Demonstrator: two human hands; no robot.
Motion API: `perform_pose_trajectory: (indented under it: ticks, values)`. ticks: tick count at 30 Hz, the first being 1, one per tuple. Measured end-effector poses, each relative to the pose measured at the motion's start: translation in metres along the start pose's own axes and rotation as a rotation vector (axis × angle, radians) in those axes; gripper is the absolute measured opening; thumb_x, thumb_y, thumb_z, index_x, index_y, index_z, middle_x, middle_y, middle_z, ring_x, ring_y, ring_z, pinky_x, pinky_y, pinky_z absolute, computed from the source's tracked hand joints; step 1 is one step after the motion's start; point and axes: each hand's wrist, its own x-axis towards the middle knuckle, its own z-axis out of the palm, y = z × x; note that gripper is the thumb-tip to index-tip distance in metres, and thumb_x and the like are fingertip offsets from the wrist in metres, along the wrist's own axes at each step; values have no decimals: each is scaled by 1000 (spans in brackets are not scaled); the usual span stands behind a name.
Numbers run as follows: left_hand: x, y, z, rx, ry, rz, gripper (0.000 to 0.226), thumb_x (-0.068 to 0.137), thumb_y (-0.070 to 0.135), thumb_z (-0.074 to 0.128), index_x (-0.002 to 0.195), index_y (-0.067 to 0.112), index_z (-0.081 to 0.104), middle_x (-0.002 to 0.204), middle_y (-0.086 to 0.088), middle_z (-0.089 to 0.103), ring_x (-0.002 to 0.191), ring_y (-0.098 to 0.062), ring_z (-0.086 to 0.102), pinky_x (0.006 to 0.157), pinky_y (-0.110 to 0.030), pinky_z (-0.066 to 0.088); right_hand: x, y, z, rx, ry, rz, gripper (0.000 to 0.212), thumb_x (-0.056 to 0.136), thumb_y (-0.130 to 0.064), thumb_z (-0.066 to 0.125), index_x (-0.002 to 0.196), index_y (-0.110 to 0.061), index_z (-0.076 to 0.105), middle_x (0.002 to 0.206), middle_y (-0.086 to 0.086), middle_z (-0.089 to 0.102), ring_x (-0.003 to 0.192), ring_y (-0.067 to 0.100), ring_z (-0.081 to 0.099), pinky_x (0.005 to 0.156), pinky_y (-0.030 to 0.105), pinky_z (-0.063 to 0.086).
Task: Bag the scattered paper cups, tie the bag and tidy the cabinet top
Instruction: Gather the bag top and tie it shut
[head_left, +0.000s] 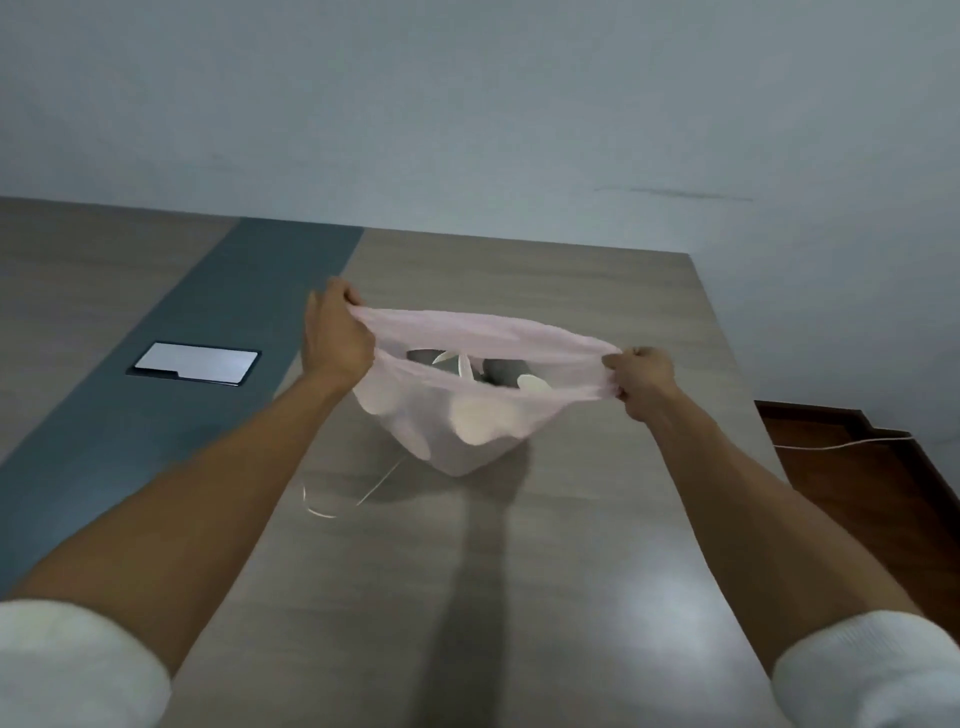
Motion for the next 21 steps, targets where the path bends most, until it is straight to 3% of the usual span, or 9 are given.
perform_pose_trajectory:
  ticks: [4,7,9,11,17,20,21]
  values:
    - [29,27,-28,42,-3,-73,64,75,-13,69,128,19,53,129,-14,53,97,-35,60,75,-48,62,-9,-66,-17,27,175,-257,21,79,0,67,79,-18,56,72,2,54,59,17,50,49,24,41]
    - [39,43,-37,67,-74,-119,39,78,-10,71,115,2,65,119,-22,64,85,-37,69,64,-38,62,-14,-97,-23,41,213,-303,13,81,-3,63,82,-17,63,79,5,59,62,18,54,52,24,43]
    - [35,51,-41,5,-146,-219,17,92,-6,61,109,-7,66,102,-26,69,66,-31,68,42,-29,57,-13,-103,-32,39,230,-252,14,82,-2,59,78,-13,66,80,10,61,65,23,56,51,26,45]
    - [31,55,-45,-71,-151,-270,16,99,-7,52,109,-8,64,96,-28,68,54,-25,63,31,-26,50,-11,-108,-45,86,273,-211,18,83,-2,58,90,-11,72,88,12,66,73,27,62,52,28,49]
    - [30,48,-43,-297,-292,-353,22,100,-7,40,116,-1,54,119,-24,61,64,-23,69,42,-30,58,-26,-102,-62,161,238,-144,24,88,9,55,82,-9,69,84,14,64,74,26,62,62,35,58]
    - [33,49,-49,-397,-360,-412,29,102,-9,41,127,-8,55,108,-20,65,66,-23,72,44,-28,59,-25,-106,-74,72,223,-87,29,87,14,51,78,-8,68,69,10,58,56,20,51,44,24,51]
    - [32,48,-53,-369,-388,-408,28,103,-8,42,127,-10,55,99,-18,65,60,-21,72,44,-28,59,-26,-108,-78,-121,210,-56,27,87,12,51,76,-9,66,64,9,55,50,19,47,39,21,44]
